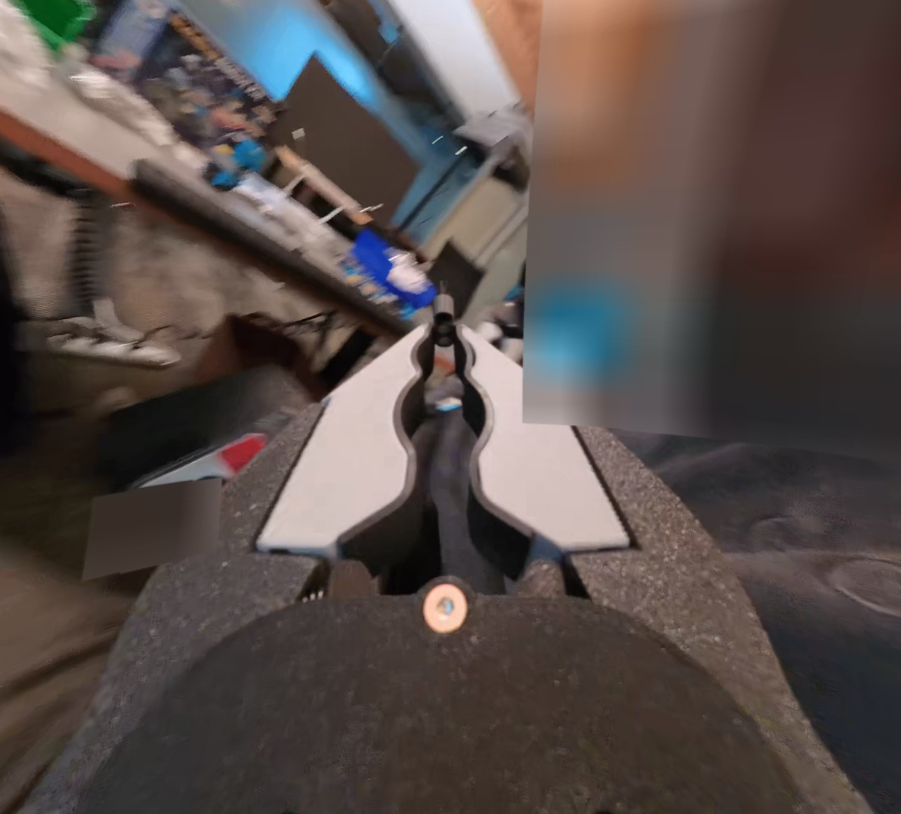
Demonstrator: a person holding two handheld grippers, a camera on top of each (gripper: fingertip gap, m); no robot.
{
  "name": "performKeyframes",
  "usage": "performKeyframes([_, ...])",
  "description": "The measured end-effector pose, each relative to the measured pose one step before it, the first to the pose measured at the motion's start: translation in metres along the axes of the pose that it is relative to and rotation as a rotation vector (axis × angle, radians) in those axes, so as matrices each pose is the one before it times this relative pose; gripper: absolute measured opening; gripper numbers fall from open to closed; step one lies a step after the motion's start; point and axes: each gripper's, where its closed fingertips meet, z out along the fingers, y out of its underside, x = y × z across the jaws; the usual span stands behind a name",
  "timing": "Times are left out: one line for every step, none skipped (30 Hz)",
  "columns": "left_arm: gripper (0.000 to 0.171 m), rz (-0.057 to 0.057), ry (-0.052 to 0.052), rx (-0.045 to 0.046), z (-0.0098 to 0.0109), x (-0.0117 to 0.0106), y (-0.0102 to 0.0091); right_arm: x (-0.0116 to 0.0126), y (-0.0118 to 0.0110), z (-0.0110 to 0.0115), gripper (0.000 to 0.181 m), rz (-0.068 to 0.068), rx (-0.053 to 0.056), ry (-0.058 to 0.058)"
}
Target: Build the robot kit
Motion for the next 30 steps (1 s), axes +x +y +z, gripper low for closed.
performKeyframes([0.007, 0.0518, -0.0708, -0.04443, 0.00072, -0.0138, 0.00543, -0.02687, 0.02192, 0.00638, 0.005, 0.0325, -0.0573, -0.1649])
performKeyframes([0.007, 0.0438, -0.0616, -0.03558, 0.00092, -0.01228, 0.00519, -0.01852, 0.03058, 0.01097, 0.004, 0.0462, -0.1055, -0.1226])
performKeyframes([0.007, 0.0369, -0.0598, -0.03059, 0.00077, -0.01197, 0.00506, -0.00658, 0.03777, 0.01179, 0.006, 0.0806, -0.1599, -0.0752])
performKeyframes([0.007, 0.0294, -0.0563, -0.02478, 0.00059, -0.01187, 0.0047, 0.01283, 0.02958, 0.00856, 0.006, 0.0436, -0.1038, 0.0338])
performKeyframes([0.007, 0.0238, -0.0443, -0.02313, 0.00079, -0.0105, 0.00472, 0.01445, 0.01792, 0.00137, 0.006, 0.0368, -0.024, 0.0304])
performKeyframes([0.007, 0.0214, -0.0395, -0.02861, 0.00128, -0.01035, 0.00598, 0.01333, 0.00474, -0.00733, 0.006, 0.0586, 0.0567, 0.0049])
performKeyframes([0.006, 0.0162, -0.0436, -0.02992, 0.0021, -0.01164, 0.00656, 0.01752, -0.0085, -0.01468, 0.006, 0.0404, 0.1212, 0.0382])
performKeyframes([0.007, 0.001, -0.0325, -0.02363, 0.00308, -0.01077, 0.00583, 0.0112, -0.01284, -0.01335, 0.006, 0.0268, 0.1085, 0.0191])
performKeyframes([0.007, -0.0192, -0.011, -0.0143, 0.00379, -0.00806, 0.00426, 0.0029, -0.00952, -0.00566, 0.006, 0.0117, 0.0535, -0.0078])
performKeyframes([0.007, -0.0304, -0.003, -0.00472, 0.00415, -0.00658, 0.00226, -0.00132, -0.00535, 0.00188, 0.006, 0.0011, 0.0088, -0.019])
performKeyframes([0.007, -0.0249, -0.0021, -0.00348, 0.00428, -0.00564, 0.00144, -0.00354, -0.00237, 0.00712, 0.007, -0.0021, -0.0101, -0.031])
performKeyframes([0.007, -0.0103, 0.0005, -0.00954, 0.00433, -0.0041, 0.0021, -0.00518, -0.00033, 0.00895, 0.008, -0.0003, -0.0202, -0.0475])
performKeyframes([0.007, 0.0005, 0.0007, -0.01087, 0.00428, -0.00328, 0.00196, -0.00244, -0.00058, 0.0085, 0.01, -0.0048, -0.0178, -0.0397])
performKeyframes([0.007, 0.0013, 0.0, -0.00945, 0.00401, -0.00345, 0.00167, 0.0012, -0.00287, 0.00609, 0.014, -0.0096, -0.001, -0.026])
performKeyframes([0.007, -0.003, -0.0028, -0.00921, 0.00404, -0.00438, 0.00147, 0.00264, -0.00514, 0.00284, 0.018, -0.0117, 0.0113, -0.027])
performKeyframes([0.007, -0.0055, -0.0088, -0.00732, 0.00369, -0.00614, 0.00109, 0.00566, -0.00734, -0.00063, 0.02, -0.0096, 0.0196, -0.0185])
performKeyframes([0.007, -0.0039, -0.0145, -0.00446, 0.00348, -0.00741, 0.00046, 0.00989, -0.0105, -0.00338, 0.021, -0.0125, 0.0369, -0.0003])
performKeyframes([0.007, 0.001, -0.0192, -0.0043, 0.00344, -0.00847, 0.00023, 0.01512, -0.0134, -0.00433, 0.022, -0.0151, 0.0514, 0.0202])
performKeyframes([0.007, 0.009, -0.0259, -0.00556, 0.00428, -0.00953, 0.00048, 0.02126, -0.0135, -0.00356, 0.024, -0.0127, 0.0494, 0.0442])
performKeyframes([0.007, 0.015, -0.0315, -0.00429, 0.00602, -0.01041, 0.00069, 0.02649, -0.01136, -0.00089, 0.029, -0.0132, 0.0363, 0.0609])
performKeyframes([0.007, 0.0136, -0.0291, -0.00071, 0.00829, -0.00982, 0.00091, 0.02841, -0.00784, 0.00318, 0.032, -0.0212, 0.0204, 0.0604])
performKeyframes([0.007, 0.0053, -0.0194, 0.00382, 0.01035, -0.00828, 0.00095, 0.0284, -0.00454, 0.00786, 0.033, -0.0291, 0.0084, 0.0548])
performKeyframes([0.007, -0.0009, -0.0107, 0.00615, 0.01222, -0.00667, 0.00077, 0.02608, -0.0025, 0.01174, 0.034, -0.0362, 0.0007, 0.0432])
performKeyframes([0.007, 0.0042, -0.0139, 0.00178, 0.01301, -0.00699, 0.0005, 0.02145, -0.00233, 0.01419, 0.033, -0.0395, 0.0143, 0.0213])
performKeyframes([0.008, 0.0152, -0.0218, -0.00821, 0.01306, -0.00806, 0.00025, 0.01826, -0.00232, 0.01561, 0.033, -0.0268, 0.0331, 0.0038])
performKeyframes([0.007, 0.0279, -0.0259, -0.01737, 0.01213, -0.00819, -0.00015, 0.0189, 0.00277, 0.01556, 0.034, 0.0016, 0.0086, 0.0076])
performKeyframes([0.008, 0.0399, -0.0296, -0.01616, 0.01012, -0.00862, -0.0012, 0.01807, 0.00764, 0.01511, 0.033, 0.0242, -0.0199, 0.0051])
performKeyframes([0.008, 0.0413, -0.0281, -0.00676, 0.00843, -0.0087, -0.00243, 0.01655, 0.00764, 0.01362, 0.03, 0.0348, -0.0166, 0.0006])
performKeyframes([0.008, 0.0297, -0.0179, -0.0008, 0.00789, -0.00793, -0.00265, 0.01457, 0.00532, 0.01138, 0.024, 0.0366, 0.0104, -0.0051])
performKeyframes([0.008, 0.0117, -0.0096, 0.00368, 0.00819, -0.0074, -0.00245, 0.0138, 0.00469, 0.00986, 0.016, 0.0328, 0.0328, -0.01])
